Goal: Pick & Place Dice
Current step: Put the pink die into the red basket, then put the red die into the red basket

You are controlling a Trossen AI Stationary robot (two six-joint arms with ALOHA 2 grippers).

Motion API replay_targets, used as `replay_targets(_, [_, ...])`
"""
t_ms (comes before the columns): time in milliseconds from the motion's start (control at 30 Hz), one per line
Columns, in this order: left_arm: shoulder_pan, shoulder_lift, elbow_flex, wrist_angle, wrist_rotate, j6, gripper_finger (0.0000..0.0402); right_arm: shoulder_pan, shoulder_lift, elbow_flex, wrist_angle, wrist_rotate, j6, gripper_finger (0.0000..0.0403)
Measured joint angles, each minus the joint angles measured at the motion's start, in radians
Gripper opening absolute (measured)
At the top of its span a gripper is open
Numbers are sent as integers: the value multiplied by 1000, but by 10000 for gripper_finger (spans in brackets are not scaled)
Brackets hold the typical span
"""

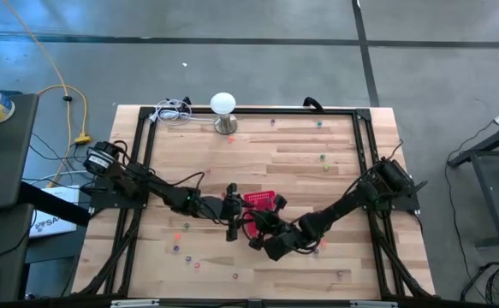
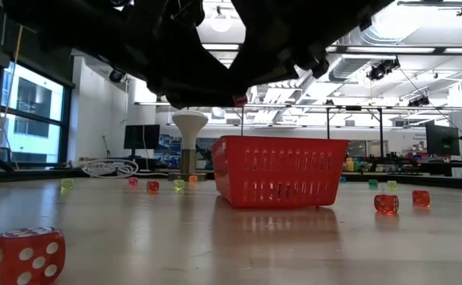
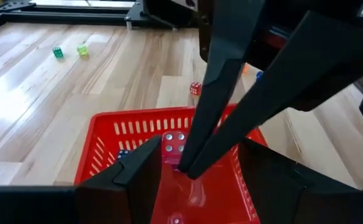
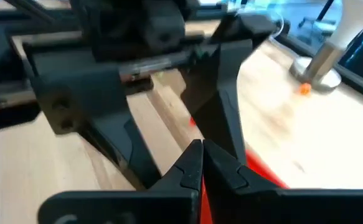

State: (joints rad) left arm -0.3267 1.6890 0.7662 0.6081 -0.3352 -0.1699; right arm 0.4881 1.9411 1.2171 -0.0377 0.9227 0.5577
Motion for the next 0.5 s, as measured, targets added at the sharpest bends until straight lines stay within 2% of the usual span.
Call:
replay_targets(233, [0, -3, 0, 3, -1, -2, 204, -12, 0, -1, -148, -36, 148, 1])
replay_targets(500, [0, -3, 0, 1, 0, -2, 204, 21, -27, -1, -179, -22, 165, 1])
